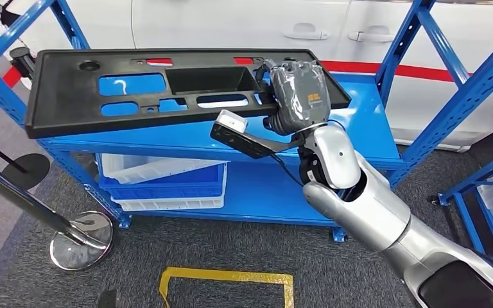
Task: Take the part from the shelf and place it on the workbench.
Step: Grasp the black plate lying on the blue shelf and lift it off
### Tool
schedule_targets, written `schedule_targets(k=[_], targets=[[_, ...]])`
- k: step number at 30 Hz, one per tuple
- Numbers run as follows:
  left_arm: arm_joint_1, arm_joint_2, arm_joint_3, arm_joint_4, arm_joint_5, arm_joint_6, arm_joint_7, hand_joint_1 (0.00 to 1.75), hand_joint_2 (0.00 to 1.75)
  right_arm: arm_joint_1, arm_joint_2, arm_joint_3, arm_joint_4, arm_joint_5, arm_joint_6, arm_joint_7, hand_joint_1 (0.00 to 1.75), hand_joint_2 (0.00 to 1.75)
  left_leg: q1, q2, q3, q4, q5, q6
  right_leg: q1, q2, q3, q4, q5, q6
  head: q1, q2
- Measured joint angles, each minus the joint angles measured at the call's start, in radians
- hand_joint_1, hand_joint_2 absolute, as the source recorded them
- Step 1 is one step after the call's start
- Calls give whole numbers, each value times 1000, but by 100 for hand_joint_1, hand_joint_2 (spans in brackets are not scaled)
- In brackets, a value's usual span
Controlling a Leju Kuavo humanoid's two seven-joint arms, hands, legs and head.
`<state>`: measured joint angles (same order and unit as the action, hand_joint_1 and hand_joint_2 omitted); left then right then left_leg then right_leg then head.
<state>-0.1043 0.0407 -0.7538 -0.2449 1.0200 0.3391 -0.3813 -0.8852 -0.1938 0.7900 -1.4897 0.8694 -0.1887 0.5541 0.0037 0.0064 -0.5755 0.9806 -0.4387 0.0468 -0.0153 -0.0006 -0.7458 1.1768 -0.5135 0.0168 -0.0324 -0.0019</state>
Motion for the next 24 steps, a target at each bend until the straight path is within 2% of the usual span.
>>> schedule_targets(k=[1, 2, 3, 4, 5, 6, 7, 8, 9, 10, 11, 12, 13, 15, 16, 17, 18, 19, 20, 21, 22, 23, 24], targets=[[0, 0, 0, 0, 1, 0, 0, 0, 175, -1, -3, 0, 0, -3, -3, -1, 175, 175, -2, 0, -17, 1, 12, 2, 1, 0, -8, 64, -27, -1, 1, 0], [1, 0, 0, 0, 1, 0, 0, 0, 175, -1, -5, 0, 0, -6, -7, -2, 175, 175, -4, 1, -34, 3, 24, 4, 2, 0, -6, 111, -25, -2, 1, 0], [1, 0, 0, 0, 2, 1, 0, 0, 175, -1, -6, 0, 0, -9, -12, -2, 175, 175, -7, 1, -53, 6, 36, 4, 4, 0, 8, 132, -1, -5, 1, 0], [1, 0, 0, 0, 2, 1, 0, 0, 175, -1, -7, 0, 0, -10, -16, -4, 175, 175, -10, 1, -70, 9, 48, 4, 7, 0, 38, 122, 30, -10, 1, 0], [0, 0, 0, 0, 2, 1, 0, 0, 175, -2, -7, 0, 0, -11, -19, -4, 175, 175, -12, 0, -86, 14, 59, 3, 11, 0, 88, 77, 47, -18, 1, 0], [0, 0, 0, 0, 2, 2, 0, 0, 175, -3, -7, 0, -2, -11, -20, -5, 175, 175, -15, 0, -99, 18, 68, 2, 16, 0, 152, 1, 39, -27, 1, 0], [0, -1, 0, 0, 2, 2, 0, 0, 175, -5, -7, 0, -3, -10, -22, -6, 175, 175, -18, 0, -109, 21, 78, -1, 20, -1, 209, -75, 18, -32, 0, 0], [0, -1, 0, 0, 2, 2, 0, 0, 175, -7, -7, 0, -4, -9, -24, -7, 175, 175, -18, 0, -116, 21, 89, -4, 24, -2, 249, -137, -3, -36, 0, 0], [1, -1, 0, 0, 2, 2, 0, 0, 175, -10, -7, -1, -5, -8, -27, -8, 175, 175, -19, 0, -121, 17, 102, -9, 26, -2, 265, -174, -13, -36, 1, 0], [2, 0, 1, 1, 2, 2, 0, 0, 175, -11, -7, -1, -5, -7, -31, -9, 175, 175, -19, 0, -125, 11, 115, -15, 24, -3, 260, -184, -6, -37, 1, 0], [3, 2, 1, 1, 1, 2, 0, 0, 175, -12, -8, -1, -4, -6, -33, -10, 175, 175, -18, -2, -131, 10, 113, -21, 21, -4, 252, -187, 8, -40, 4, 0], [5, 3, 1, 2, 1, 2, 0, 0, 175, -11, -8, -1, -4, -6, -34, -10, 175, 175, -17, -4, -141, 25, 90, -27, 16, -6, 243, -190, 22, -44, 3, 0], [7, 4, 2, 3, 0, 2, 0, 0, 175, -10, -8, -1, -3, -4, -34, -10, 175, 175, -14, -5, -155, 60, 48, -34, 12, -7, 233, -192, 35, -49, 2, 0], [11, 4, 2, 3, -2, 0, 0, 0, 175, -9, -8, -1, -1, -2, -33, -12, 175, 175, -3, -6, -187, 183, -58, -49, 10, -8, 204, -187, 58, -54, 0, 0], [10, 4, 2, 3, -2, -2, 0, 0, 175, -9, -8, -1, -1, 0, -33, -12, 175, 175, 2, -5, -196, 246, -85, -55, 9, -8, 187, -182, 68, -54, -1, 0], [9, 4, 2, 3, -2, -3, 0, 0, 175, -9, -8, 0, 0, 2, -32, -12, 175, 175, 7, -5, -195, 290, -88, -61, 8, -8, 168, -175, 78, -51, -1, 0], [7, 4, 2, 3, -2, -3, 0, 0, 175, -9, -8, 0, 0, 5, -31, -12, 175, 175, 10, -5, -180, 305, -69, -65, 6, -8, 148, -167, 87, -48, -1, 0], [6, 4, 2, 3, -2, -4, 0, 0, 175, -9, -8, 0, 0, 8, -29, -12, 175, 175, 14, -5, -148, 287, -42, -68, 3, -8, 128, -158, 95, -44, -1, 0], [4, 4, 2, 3, -2, -4, 0, 0, 175, -9, -9, 0, 0, 13, -27, -11, 175, 175, 16, -5, -101, 238, -28, -70, 1, -7, 111, -149, 102, -39, -1, 0], [3, 4, 2, 3, -2, -4, 0, 0, 175, -9, -9, -1, 0, 18, -26, -9, 175, 175, 16, -7, -46, 169, -34, -69, 0, -7, 96, -140, 108, -33, -1, 0], [2, 4, 2, 3, -2, -4, 0, 0, 175, -10, -10, -1, 0, 22, -25, -8, 175, 175, 14, -9, -4, 112, -49, -65, 0, -7, 87, -134, 115, -27, -1, 0], [0, 4, 2, 3, -2, -4, 0, 0, 175, -10, -10, -1, 0, 25, -25, -6, 175, 175, 12, -11, 24, 69, -66, -59, 1, -7, 82, -132, 122, -20, -1, 0], [0, 4, 2, 3, -2, -5, 0, 0, 175, -11, -11, -1, 0, 26, -25, -5, 175, 175, 9, -13, 34, 49, -73, -52, 1, -8, 80, -134, 131, -13, -1, 0]])
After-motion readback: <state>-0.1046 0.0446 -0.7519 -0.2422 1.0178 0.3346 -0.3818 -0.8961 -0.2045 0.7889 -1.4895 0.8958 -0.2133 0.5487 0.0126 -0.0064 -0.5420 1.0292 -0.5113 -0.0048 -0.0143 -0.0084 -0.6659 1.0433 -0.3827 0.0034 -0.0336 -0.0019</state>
